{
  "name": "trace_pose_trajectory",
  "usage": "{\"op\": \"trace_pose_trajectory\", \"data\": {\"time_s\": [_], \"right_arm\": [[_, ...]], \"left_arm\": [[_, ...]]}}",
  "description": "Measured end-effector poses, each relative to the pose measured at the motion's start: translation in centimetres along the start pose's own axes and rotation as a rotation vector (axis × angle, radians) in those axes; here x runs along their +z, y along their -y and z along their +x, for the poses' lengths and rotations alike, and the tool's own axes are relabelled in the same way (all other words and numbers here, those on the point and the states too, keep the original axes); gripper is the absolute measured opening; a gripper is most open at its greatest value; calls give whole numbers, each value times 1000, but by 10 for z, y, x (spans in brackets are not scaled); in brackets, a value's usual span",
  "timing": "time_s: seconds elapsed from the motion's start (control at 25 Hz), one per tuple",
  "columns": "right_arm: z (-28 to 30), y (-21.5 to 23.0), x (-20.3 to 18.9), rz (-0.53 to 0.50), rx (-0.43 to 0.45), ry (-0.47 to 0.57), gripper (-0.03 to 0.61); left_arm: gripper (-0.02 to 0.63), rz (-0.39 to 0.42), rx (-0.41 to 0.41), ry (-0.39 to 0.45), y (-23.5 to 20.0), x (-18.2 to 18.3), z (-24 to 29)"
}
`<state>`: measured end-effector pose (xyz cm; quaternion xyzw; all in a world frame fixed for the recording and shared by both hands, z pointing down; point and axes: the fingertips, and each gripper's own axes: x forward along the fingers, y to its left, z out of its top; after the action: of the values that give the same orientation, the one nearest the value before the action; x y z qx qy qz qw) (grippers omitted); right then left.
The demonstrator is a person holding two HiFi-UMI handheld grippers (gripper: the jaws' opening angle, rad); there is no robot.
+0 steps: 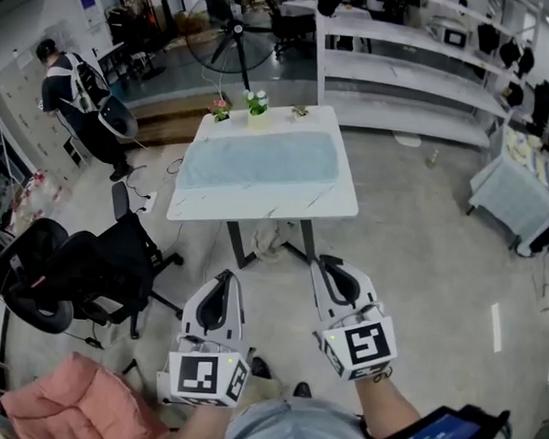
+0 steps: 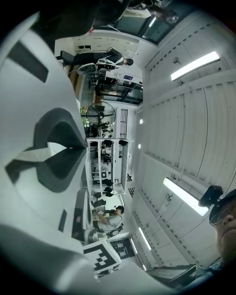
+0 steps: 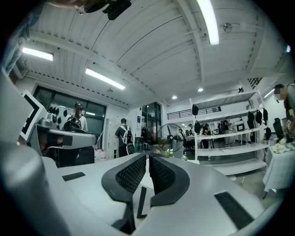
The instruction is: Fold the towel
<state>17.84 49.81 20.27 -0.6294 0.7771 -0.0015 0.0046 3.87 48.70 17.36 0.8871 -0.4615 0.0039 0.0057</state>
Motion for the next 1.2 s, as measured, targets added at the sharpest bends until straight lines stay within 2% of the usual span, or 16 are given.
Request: {"op": "trace_pose_trajectory", "data": {"time_s": [0.36,0.64,0.96,1.2], "right_arm": [[60,-2,-39,-1,22,-58,41],[155,5,-69,21,8,-124,43],[263,24,-62,1,-47,-141,43],[310,45,-48,-9,-112,-103,41]], "left_arm": [[8,-43,42,-43,-54,-35,35],[8,-69,12,-103,-128,-66,106],[8,-45,-19,-88,-211,-52,200],[8,-27,-66,-64,-242,-39,249]]}}
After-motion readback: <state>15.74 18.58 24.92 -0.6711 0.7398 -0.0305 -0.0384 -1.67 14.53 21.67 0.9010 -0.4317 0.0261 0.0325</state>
